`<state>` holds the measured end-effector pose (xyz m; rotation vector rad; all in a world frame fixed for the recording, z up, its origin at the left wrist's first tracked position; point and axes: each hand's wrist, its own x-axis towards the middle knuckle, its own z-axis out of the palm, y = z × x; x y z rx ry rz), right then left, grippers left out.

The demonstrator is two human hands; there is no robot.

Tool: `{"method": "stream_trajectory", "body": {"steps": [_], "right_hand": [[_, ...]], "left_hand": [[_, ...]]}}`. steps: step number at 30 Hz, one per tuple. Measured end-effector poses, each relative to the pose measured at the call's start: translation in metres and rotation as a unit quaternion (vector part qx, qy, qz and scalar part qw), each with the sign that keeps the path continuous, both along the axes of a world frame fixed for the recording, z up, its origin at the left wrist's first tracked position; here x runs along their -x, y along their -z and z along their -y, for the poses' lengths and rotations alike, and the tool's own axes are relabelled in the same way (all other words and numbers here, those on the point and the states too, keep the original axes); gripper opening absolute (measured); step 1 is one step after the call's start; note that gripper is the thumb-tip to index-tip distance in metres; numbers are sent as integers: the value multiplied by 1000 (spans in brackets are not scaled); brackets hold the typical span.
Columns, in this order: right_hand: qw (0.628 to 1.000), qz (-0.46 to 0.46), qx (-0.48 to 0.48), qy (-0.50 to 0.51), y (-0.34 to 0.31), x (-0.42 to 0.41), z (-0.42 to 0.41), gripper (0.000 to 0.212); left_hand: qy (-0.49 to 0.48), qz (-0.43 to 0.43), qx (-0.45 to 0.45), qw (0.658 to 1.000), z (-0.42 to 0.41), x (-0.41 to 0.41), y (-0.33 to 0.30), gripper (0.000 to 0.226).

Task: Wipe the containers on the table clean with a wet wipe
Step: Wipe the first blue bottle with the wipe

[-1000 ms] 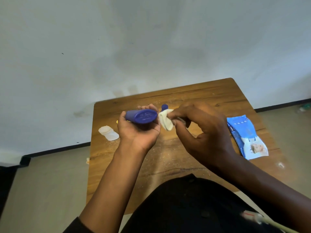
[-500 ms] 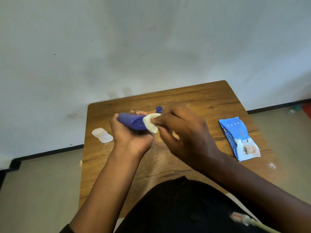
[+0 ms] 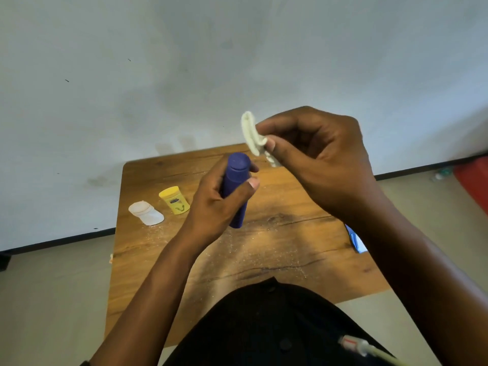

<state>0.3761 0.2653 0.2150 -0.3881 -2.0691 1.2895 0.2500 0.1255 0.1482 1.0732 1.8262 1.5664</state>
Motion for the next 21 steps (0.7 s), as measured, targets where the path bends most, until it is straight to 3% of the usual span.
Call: {"method": "stream_trajectory", "body": {"steps": [5, 8, 11, 18, 21], "right_hand": [[965, 87, -248, -18, 15, 7, 12, 22], [934, 120, -337, -17, 22, 11, 23, 23], [924, 135, -357, 18, 24, 11, 32, 18], [943, 75, -322, 31, 27, 11, 30, 6], [945, 93, -314, 7, 32, 11, 23, 16]], "left_hand": [[0, -41, 31, 999, 1, -4, 1, 28], [-18, -61, 53, 997, 2, -2, 4, 26], [-30, -71, 41, 996, 2, -4, 7, 11], [-43, -118, 34, 991, 3, -5, 16, 16], [-54, -136, 55, 988, 4, -3, 23, 18]]}}
